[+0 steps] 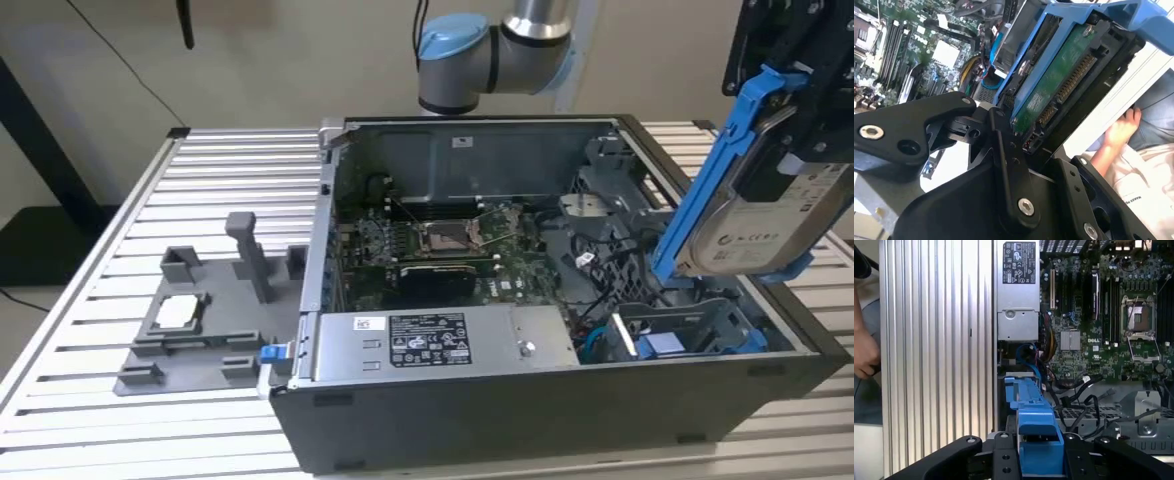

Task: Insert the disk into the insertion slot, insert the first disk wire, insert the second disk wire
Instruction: 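Insert the disk into the insertion slot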

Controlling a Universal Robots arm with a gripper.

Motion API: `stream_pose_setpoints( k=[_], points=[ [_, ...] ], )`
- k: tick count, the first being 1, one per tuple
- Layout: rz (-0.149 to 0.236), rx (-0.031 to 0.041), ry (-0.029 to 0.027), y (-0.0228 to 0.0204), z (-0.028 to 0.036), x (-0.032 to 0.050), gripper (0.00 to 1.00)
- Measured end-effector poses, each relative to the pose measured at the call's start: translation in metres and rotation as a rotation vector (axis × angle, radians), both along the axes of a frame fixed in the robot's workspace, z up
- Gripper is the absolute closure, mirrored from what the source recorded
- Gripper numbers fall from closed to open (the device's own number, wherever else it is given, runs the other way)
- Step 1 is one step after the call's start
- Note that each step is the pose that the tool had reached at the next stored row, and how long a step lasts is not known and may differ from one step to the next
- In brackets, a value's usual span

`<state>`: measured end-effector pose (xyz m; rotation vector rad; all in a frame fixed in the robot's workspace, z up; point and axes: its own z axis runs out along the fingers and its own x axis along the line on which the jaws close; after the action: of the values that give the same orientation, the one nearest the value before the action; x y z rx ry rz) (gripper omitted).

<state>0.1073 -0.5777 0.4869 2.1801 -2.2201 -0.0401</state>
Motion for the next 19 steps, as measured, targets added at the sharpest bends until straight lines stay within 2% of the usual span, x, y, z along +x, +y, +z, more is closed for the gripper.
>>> stream_pose_setpoints(
  k=[13, 19],
  points=[
    [0.0, -0.0001, 0.0, 0.0, -0.0022, 0.0007, 0.67],
    [0.0, 0.0003, 0.0, 0.0, -0.0095, 0.001, 0.67]
  ],
)
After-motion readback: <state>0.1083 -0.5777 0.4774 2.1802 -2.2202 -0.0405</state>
